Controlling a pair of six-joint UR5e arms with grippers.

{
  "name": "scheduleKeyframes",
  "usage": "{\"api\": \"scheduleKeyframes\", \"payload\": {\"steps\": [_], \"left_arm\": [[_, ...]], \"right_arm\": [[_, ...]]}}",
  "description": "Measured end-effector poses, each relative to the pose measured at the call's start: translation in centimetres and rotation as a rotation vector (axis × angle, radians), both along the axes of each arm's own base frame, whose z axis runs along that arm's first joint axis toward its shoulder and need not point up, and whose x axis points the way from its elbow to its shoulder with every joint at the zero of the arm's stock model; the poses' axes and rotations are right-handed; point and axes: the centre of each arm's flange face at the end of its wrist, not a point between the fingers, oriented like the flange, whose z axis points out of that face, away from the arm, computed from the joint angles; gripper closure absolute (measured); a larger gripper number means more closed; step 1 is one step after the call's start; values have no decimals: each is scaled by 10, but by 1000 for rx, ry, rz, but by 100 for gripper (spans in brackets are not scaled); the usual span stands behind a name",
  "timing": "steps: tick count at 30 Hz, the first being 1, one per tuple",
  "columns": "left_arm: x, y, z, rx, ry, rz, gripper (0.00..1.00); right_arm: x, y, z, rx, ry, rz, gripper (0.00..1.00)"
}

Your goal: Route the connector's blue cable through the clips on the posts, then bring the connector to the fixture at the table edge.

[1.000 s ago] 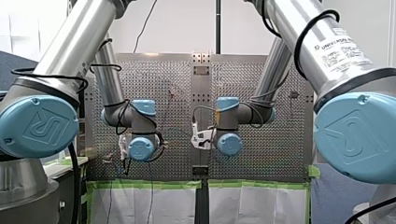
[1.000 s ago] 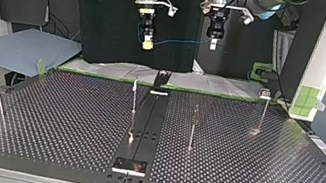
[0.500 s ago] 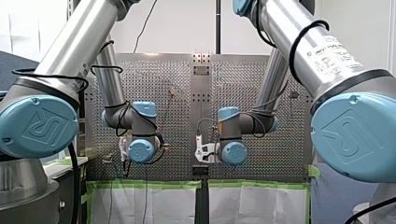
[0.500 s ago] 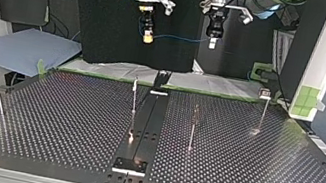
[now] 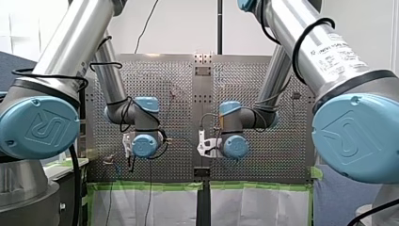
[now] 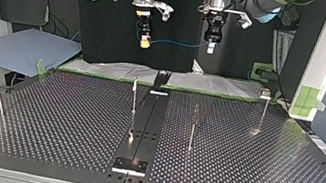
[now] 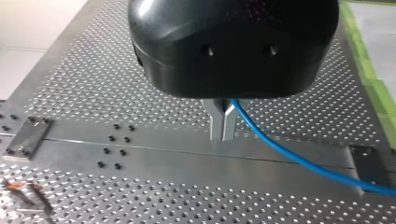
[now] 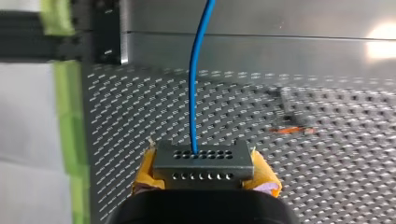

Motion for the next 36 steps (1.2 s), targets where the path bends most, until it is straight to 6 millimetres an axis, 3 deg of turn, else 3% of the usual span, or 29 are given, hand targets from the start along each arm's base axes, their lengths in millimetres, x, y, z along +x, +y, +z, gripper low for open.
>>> {"api": "scheduleKeyframes", "payload": {"steps": [11, 24, 28, 36], "left_arm": [[10, 7, 33, -35, -15, 31, 100], [42, 7, 98, -124, -144, 65, 100], [48, 9, 116, -142, -178, 73, 100], [77, 13, 141, -143, -197, 78, 100]], "right_arm": [[17, -24, 64, -41, -116, 18, 100], [37, -43, 155, -122, -191, 59, 100], [42, -48, 169, -132, -198, 64, 100], [44, -54, 177, -142, -204, 63, 100]]}}
